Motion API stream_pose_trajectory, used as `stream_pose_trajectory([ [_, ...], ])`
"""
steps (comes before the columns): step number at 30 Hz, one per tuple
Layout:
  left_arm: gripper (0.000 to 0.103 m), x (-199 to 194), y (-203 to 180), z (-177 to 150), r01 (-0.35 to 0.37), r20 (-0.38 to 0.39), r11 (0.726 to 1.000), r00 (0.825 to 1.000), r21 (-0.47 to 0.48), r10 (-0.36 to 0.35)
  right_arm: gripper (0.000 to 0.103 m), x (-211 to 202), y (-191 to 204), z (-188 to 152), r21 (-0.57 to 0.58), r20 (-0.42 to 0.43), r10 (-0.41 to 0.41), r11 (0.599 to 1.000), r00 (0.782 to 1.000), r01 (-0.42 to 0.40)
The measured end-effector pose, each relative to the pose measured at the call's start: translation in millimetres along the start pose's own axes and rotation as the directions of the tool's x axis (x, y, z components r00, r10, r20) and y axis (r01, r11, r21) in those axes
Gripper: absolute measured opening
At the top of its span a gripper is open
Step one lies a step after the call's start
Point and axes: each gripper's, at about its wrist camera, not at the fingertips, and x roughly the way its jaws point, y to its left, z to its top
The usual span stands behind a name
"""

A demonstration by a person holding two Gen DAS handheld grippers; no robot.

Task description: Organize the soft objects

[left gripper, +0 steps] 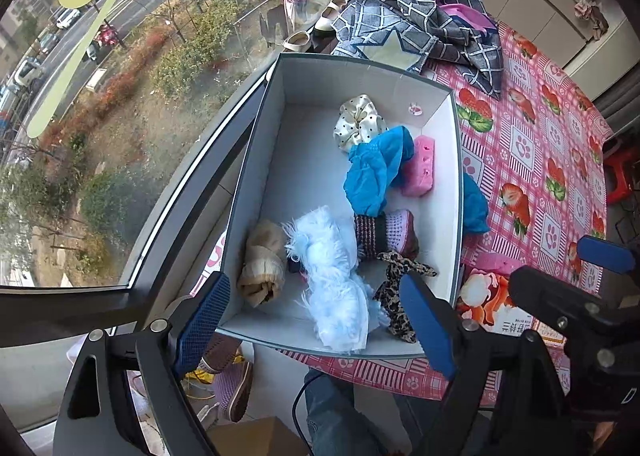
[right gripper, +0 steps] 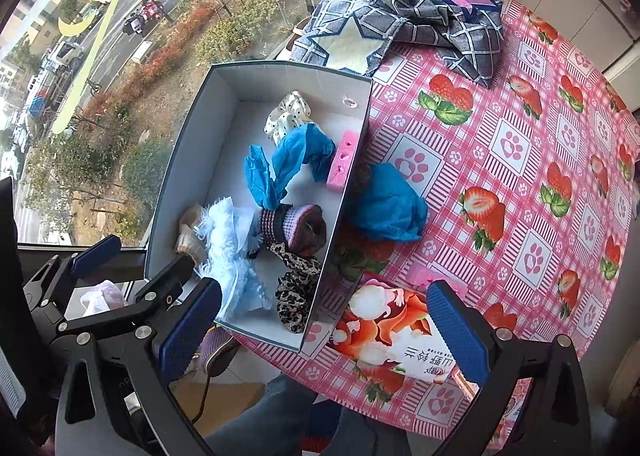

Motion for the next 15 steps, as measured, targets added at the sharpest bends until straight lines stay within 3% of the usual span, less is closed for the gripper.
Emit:
stream_pose_trajectory([
  [15, 0.089, -4.0, 3.1, -6.9, 0.013, 0.001, 1.000, 1.000, -0.009, -0.013, 0.103, -0.2, -5.1, -11.2, 0.045, 0.000, -0.027, 0.999, 1.000, 0.027],
])
